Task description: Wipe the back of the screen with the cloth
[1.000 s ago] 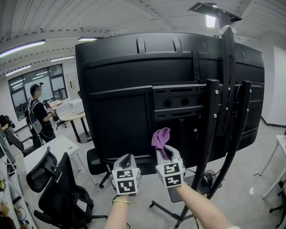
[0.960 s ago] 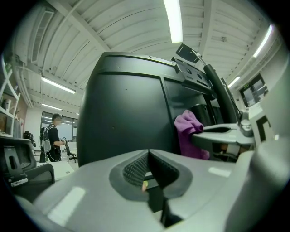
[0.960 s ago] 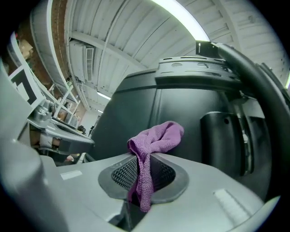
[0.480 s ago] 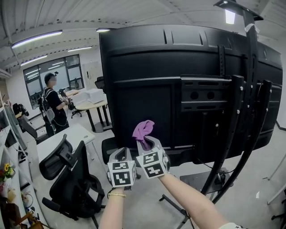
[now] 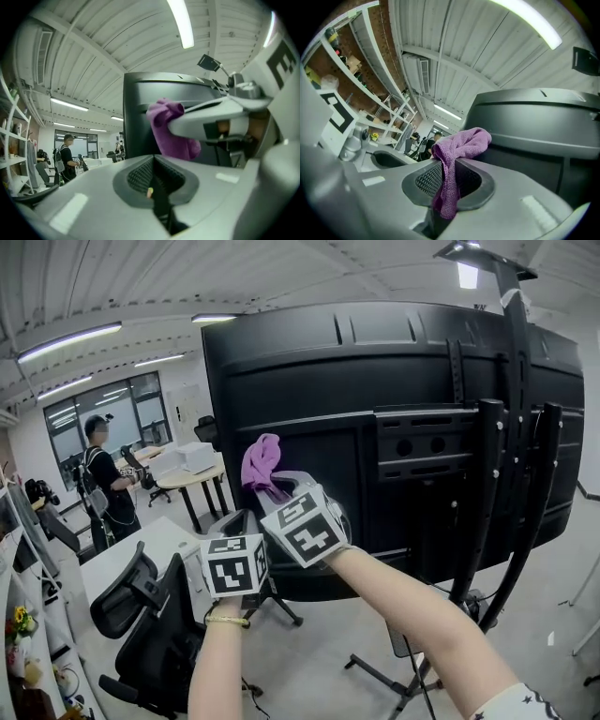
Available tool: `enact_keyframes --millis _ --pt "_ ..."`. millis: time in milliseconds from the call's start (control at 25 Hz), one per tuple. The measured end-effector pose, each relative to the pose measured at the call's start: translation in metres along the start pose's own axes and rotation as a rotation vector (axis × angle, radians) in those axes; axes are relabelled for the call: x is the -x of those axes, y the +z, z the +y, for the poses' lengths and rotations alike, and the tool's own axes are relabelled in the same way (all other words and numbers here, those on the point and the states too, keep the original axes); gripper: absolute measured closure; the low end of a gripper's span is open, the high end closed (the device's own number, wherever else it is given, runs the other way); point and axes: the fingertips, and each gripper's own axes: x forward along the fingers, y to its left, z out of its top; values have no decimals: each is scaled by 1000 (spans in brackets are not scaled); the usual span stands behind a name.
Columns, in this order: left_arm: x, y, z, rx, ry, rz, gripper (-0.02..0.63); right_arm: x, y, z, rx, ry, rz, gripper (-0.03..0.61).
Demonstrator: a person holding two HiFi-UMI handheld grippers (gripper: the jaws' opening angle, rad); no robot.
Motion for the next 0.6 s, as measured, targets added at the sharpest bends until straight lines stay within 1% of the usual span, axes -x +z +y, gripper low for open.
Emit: enact_keyframes --millis 80,120,200,320,440,520,600 --pt "-3 17 5 33 -13 -10 606 -11 -9 -4 56 35 90 520" --pt "-5 23 6 48 -19 -10 606 -15 -12 -9 80 35 124 520" --pt "-8 34 7 67 -36 -8 606 -16 -8 -28 105 3 145 520" --pt "-13 50 9 55 -47 -11 606 -11 28 -69 93 -81 100 520" --pt "-15 72 15 39 -38 -33 606 -4 86 -113 81 -190 7 520" --pt "-13 86 20 48 -38 -53 606 3 123 -136 66 -268 -46 520" --pt "-10 96 22 71 -44 -70 606 9 150 -152 47 -330 -73 520"
